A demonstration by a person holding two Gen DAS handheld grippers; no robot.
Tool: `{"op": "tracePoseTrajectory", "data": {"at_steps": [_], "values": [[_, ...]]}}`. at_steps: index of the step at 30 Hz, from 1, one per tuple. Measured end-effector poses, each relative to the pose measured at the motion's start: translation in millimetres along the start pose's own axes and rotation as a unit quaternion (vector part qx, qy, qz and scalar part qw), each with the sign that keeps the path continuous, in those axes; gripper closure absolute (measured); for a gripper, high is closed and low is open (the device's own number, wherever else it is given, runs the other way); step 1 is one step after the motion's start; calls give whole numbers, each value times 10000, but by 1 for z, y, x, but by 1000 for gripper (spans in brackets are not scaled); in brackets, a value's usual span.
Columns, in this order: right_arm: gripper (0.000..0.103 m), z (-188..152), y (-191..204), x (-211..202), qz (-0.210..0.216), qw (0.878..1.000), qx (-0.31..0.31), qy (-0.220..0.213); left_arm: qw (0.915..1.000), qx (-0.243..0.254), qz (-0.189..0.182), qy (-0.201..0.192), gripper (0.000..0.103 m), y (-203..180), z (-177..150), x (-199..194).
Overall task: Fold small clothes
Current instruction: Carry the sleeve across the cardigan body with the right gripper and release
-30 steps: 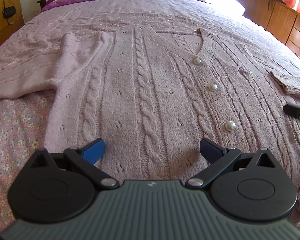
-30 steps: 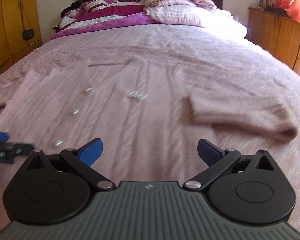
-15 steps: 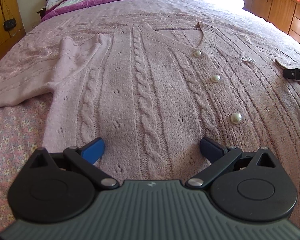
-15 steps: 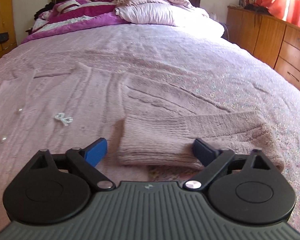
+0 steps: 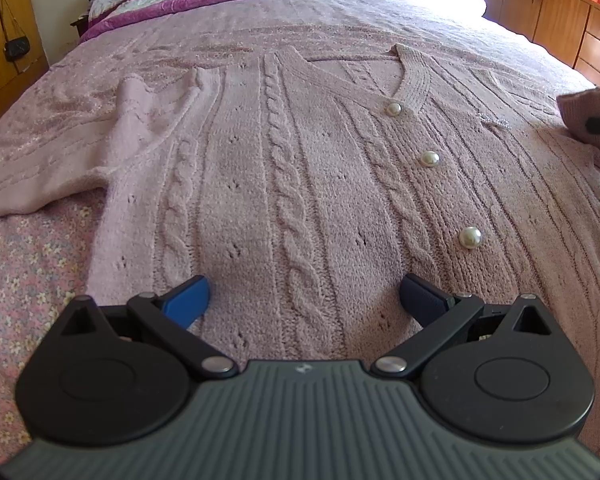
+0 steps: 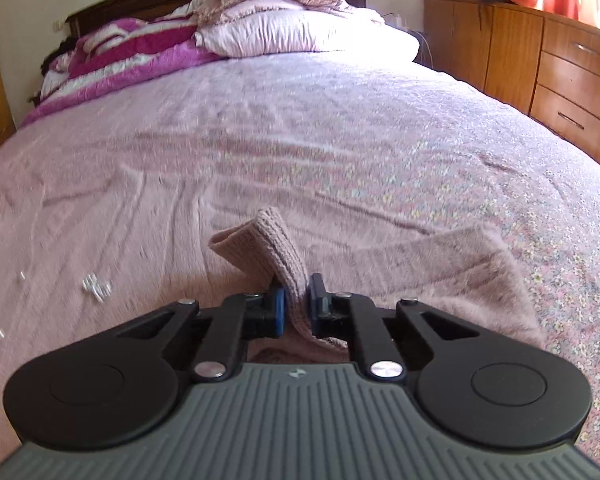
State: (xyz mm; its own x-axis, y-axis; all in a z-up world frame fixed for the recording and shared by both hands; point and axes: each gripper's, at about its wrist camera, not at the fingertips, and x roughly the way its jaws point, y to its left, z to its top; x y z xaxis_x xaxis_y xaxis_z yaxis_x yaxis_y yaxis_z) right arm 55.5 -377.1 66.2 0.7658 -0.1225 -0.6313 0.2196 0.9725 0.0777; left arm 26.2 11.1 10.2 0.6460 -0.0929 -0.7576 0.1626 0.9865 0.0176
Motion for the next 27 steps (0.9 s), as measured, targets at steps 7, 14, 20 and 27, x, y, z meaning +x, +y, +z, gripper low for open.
{"op": "tracePoseTrajectory", "data": {"at_steps": [7,14,20,27], "values": [[91,19,8,-17,186,9995,222,-78,9999,-130,-79,29,0,7,2,-8],[92,44,28,-32,501,9969,546,-253,9998,-88,-7,-177,0,20,5,-19],[97,65,77,-42,878,9946,398,-395,9990,-195,176,-354,0,39,14,-23],[96,57,120,-42,1086,9939,-198,-79,9991,-298,33,-286,0,42,18,-23]]}}
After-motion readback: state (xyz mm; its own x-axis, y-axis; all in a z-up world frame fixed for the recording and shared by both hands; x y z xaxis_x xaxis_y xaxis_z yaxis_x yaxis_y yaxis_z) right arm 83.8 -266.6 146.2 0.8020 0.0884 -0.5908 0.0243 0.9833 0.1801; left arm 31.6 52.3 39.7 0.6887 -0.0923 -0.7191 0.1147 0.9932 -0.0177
